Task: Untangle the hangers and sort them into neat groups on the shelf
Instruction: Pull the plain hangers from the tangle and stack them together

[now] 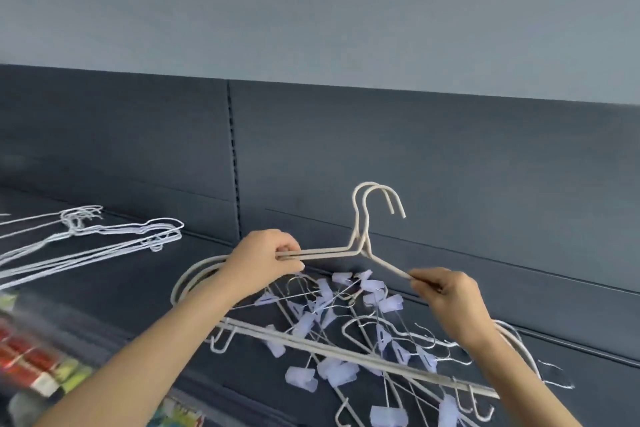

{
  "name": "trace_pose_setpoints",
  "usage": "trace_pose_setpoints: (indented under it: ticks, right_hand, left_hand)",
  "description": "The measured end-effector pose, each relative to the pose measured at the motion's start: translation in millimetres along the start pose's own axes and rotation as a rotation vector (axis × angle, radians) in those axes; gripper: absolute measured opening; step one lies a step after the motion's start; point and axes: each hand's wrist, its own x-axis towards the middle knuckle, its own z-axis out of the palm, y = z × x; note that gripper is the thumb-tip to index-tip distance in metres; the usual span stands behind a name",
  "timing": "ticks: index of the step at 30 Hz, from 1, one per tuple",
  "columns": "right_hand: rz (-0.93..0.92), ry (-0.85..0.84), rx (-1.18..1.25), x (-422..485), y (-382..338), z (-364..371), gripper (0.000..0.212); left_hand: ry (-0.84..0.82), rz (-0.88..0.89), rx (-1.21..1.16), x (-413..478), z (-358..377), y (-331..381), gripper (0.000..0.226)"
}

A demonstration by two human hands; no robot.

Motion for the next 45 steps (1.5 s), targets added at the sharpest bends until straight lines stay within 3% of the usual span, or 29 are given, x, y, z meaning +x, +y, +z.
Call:
trace_pose_setpoints:
  ticks: [3, 16, 23, 27, 34, 37, 39, 45]
  right_hand:
    - [-0.071, -0.039, 0.026, 14.9, -47.3, 63.8, 0.012]
    - [-0.432, -0.197, -0.016, 66.1, -243.9, 336.1, 0.011]
    - [-0.534, -0.265, -0.029, 108.6, -301.8, 436.7, 0.013]
    - [-0.556, -0.329, 0.007, 148.4, -332.9, 491.6, 0.016]
    - [-0.614, -0.415, -0.009, 211.2, -389.0, 575.0, 0.018]
    - [-0.608, -0.510, -0.031, 222.5, -408.6, 606.3, 0.027]
    - [-0.614, -0.531, -0.042, 231.3, -412.2, 624.3, 0.037]
    - [-0.434, -0.533, -0.018, 252.0, -405.3, 649.6, 0.039]
  left_hand:
    - [0.120, -0.013, 0.071, -23.4, -50.4, -59.8, 0.006]
    - [0.306, -0.329, 0.056, -107.3, -234.6, -303.1, 0.015]
    - [0.360, -0.355, 0.374, -114.9, -281.7, -380.2, 0.020]
    - [0.375, -0.406, 0.545, -97.4, -311.2, -429.8, 0.028]
    - [0.438, -0.496, 0.503, -74.2, -356.1, -494.2, 0.028]
    - [0.425, -0.554, 0.481, -72.5, -373.3, -525.5, 0.037]
    - [0.415, -0.621, 0.491, -70.9, -385.8, -549.2, 0.028]
    - [0.541, -0.753, 0.371, -63.2, -429.8, -630.5, 0.023]
